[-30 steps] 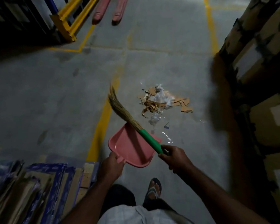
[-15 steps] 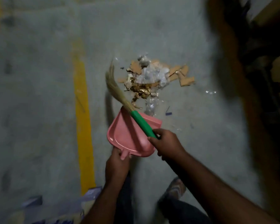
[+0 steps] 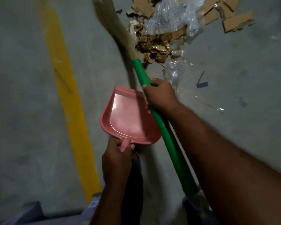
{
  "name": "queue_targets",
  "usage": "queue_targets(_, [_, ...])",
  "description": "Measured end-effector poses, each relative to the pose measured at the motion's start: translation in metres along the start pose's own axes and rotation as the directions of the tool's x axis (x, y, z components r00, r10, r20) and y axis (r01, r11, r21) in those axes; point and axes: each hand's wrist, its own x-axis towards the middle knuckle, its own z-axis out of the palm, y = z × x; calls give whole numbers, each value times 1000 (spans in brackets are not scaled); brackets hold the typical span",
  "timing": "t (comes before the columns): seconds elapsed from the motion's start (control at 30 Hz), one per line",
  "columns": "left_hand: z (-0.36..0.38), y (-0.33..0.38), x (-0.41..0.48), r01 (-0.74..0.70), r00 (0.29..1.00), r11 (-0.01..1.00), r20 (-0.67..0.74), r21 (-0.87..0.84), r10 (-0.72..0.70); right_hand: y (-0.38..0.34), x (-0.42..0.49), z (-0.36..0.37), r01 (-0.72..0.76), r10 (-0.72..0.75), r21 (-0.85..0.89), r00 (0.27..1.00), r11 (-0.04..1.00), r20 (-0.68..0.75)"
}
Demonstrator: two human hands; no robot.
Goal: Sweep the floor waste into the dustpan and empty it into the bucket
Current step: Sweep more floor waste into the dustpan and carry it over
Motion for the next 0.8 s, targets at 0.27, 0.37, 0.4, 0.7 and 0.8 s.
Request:
queue_targets(0.27, [-1,8,4,17,1000,998,8,-64,-16,48,-111,-28,27,-27,104,1000,994,-6])
queue_targets(0.37, [0,10,5,30,999,998,27,-59,-29,31,-115,-25,34,-46,128,995,991,91])
queue_targets(0.4, [0,8,6,32,999,997,31,-67,-30,23,-110,-21,51,-62,84,989,995,137])
queue_targets(0.7, [-2,-13,5,76,997,991,18,-109,-74,-55,-48,63,335,-123,-339,846,879,519])
queue_targets(0.8, [-1,-22,6,81,997,992,15,-98,-80,-53,-30,71,223,-60,-347,904,911,423])
